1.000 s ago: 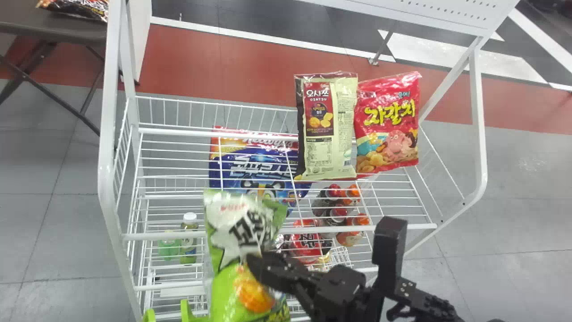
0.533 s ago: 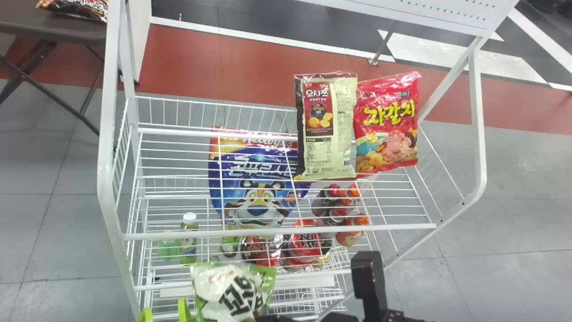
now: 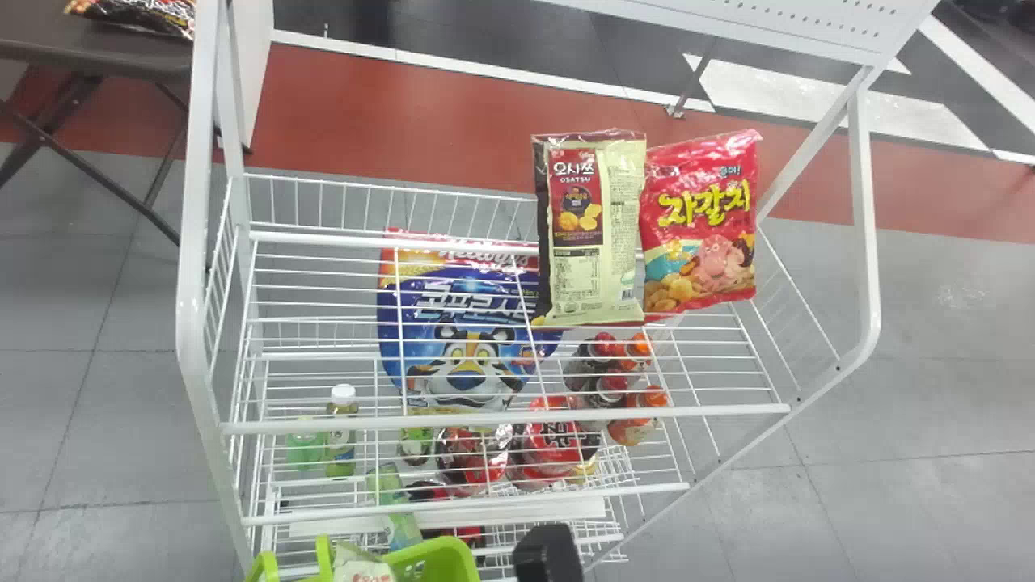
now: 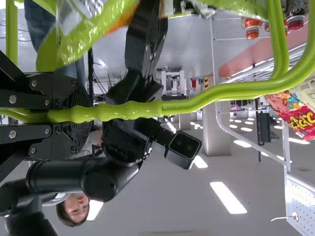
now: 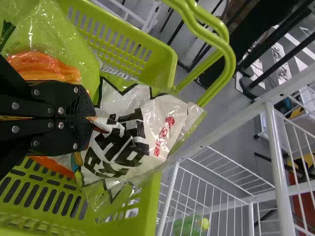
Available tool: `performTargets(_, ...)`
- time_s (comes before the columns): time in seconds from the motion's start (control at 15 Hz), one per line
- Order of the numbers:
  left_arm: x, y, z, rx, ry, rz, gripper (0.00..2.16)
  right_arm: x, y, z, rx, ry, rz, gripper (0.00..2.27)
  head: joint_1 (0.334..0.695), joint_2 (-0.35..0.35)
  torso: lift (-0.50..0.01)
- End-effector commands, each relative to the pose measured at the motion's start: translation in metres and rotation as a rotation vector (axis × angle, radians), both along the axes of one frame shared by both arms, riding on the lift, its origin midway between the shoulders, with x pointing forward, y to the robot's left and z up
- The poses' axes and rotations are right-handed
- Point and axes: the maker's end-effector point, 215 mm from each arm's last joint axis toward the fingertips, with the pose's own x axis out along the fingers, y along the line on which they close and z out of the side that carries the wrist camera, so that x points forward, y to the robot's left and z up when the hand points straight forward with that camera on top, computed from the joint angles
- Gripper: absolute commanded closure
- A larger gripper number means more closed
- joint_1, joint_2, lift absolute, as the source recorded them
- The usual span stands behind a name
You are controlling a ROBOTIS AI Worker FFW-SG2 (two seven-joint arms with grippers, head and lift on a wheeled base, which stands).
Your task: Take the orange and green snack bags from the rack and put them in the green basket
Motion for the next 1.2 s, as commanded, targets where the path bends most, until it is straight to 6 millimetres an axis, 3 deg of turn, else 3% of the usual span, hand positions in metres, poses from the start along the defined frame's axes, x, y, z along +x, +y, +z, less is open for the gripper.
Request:
performTargets(0.0,0.001,0.002,0.000,-0.002,0.002,0.004,2.15,0.000,0.008,-0.028,-0.046,0.003,0.030,2.24,0.695,-0.350,0.000)
performTargets(0.07,0.002,0.003,0.000,-0.003,-0.001,0.008,2.15,-0.002,0.009,-0.040,-0.069,0.013,0.041,2.24,0.695,-0.310,0.000)
performTargets(0.27,0.003,0.003,0.000,-0.003,-0.003,0.009,2.15,-0.014,0.000,-0.070,-0.146,0.080,0.066,2.24,0.695,-0.286,0.000)
performTargets(0.33,0.003,0.003,0.000,-0.003,-0.003,0.009,2.15,-0.013,-0.003,-0.071,-0.154,0.079,0.065,2.23,0.695,-0.292,0.000)
performTargets(0.4,0.004,0.003,-0.001,0.001,-0.004,0.010,2.15,-0.009,-0.004,-0.064,-0.151,0.062,0.064,2.04,0.695,-0.321,0.000)
performTargets(0.47,0.004,0.003,-0.001,0.000,-0.001,0.009,2.15,-0.004,-0.005,-0.054,-0.144,0.040,0.053,1.58,0.695,-0.334,0.000)
performTargets(0.53,0.004,0.003,-0.002,0.002,-0.003,0.010,2.15,0.002,-0.007,-0.038,-0.138,0.007,0.051,0.38,0.695,-0.339,0.000)
performTargets(0.6,0.004,0.003,-0.002,0.004,-0.002,0.010,2.15,0.006,-0.010,-0.024,-0.139,-0.007,0.047,0.00,0.695,-0.339,0.000)
performTargets(0.93,0.004,0.005,0.000,-0.005,0.000,0.015,2.15,-0.001,-0.030,0.017,-0.109,0.059,0.001,0.08,0.695,-0.350,0.000)
performTargets(1.13,0.005,0.006,0.000,-0.006,-0.002,0.016,2.15,0.027,-0.045,0.048,-0.078,-0.027,-0.062,0.08,0.695,-0.350,0.000)
